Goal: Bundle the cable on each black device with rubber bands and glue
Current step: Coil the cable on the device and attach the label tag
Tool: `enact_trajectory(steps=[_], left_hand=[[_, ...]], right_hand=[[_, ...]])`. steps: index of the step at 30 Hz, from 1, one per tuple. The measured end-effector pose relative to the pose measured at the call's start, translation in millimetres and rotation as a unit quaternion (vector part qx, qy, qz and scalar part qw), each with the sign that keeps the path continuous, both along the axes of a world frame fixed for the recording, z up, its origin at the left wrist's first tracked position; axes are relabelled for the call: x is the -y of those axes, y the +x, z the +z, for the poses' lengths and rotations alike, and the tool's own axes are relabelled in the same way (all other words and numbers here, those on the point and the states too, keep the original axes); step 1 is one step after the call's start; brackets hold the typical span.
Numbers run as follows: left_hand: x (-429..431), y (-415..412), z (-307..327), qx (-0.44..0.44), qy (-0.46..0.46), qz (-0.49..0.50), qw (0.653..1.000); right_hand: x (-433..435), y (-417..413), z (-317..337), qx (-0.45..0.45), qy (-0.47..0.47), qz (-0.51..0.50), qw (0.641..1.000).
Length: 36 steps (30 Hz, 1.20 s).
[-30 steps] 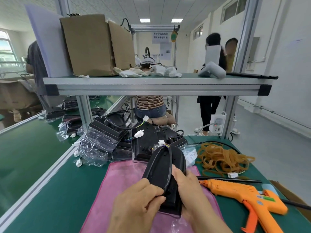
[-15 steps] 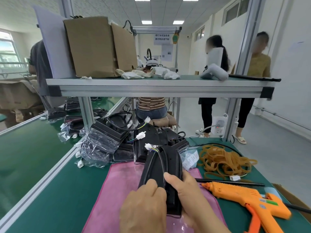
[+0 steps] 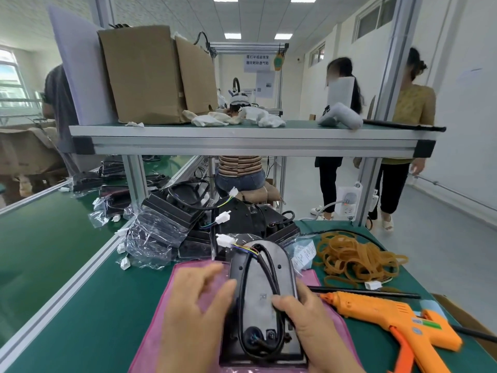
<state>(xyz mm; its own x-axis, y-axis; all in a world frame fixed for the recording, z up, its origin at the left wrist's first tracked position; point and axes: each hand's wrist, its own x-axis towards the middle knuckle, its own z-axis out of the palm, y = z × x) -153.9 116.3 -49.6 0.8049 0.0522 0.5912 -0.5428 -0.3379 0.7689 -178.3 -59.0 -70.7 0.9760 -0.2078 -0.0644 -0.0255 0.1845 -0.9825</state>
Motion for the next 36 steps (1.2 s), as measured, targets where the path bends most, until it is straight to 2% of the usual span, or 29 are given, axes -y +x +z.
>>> enact_trajectory(steps=[3,5,10,15,21,24,28,31,34,36], left_hand=[[-2.5,14.9,3.5,-0.153,0.014,0.003,0.988],[0.8,18.7,3.1,-0.195,0.006,-0.026,0.98],[-2.0,20.3,8.6,-0.196,-0.131,-0.106,0.966],[-9.1,19.1,20.3,-0.151,-0.152,-0.105,0.971],[-11.5,26.6,32.0,-0.155,-0.126,-0.193,0.96],[-9.7,35.2,32.6,-0.172,-0.107,-0.212,0.956],[-7.8,45.1,18.1,-0.25,-0.135,-0.184,0.941],[-6.6,44.9,-4.7,-0.294,-0.111,-0.15,0.938],[-1.0,38.7,-27.2,-0.31,-0.058,-0.128,0.941],[2.1,35.8,-39.3,-0.3,-0.001,-0.11,0.948]], right_hand=[[0.9,-2.7,-3.7,-0.009,-0.033,0.014,0.999],[0.3,-4.1,-6.2,-0.011,-0.042,0.035,0.998],[-1.4,-10.1,-7.4,-0.002,-0.05,0.066,0.997],[-5.4,-14.2,-5.2,0.011,-0.113,0.08,0.99],[-11.9,-19.2,-1.0,0.037,-0.148,0.136,0.979],[-12.7,-19.1,2.0,0.057,-0.201,0.144,0.967],[-17.7,-12.3,-6.1,0.019,-0.134,0.148,0.98],[-18.0,-10.3,-14.3,-0.016,-0.062,0.131,0.989],[-17.9,-9.0,-26.4,-0.054,-0.079,0.108,0.99],[-19.8,-7.8,-31.1,-0.093,-0.09,0.129,0.983]])
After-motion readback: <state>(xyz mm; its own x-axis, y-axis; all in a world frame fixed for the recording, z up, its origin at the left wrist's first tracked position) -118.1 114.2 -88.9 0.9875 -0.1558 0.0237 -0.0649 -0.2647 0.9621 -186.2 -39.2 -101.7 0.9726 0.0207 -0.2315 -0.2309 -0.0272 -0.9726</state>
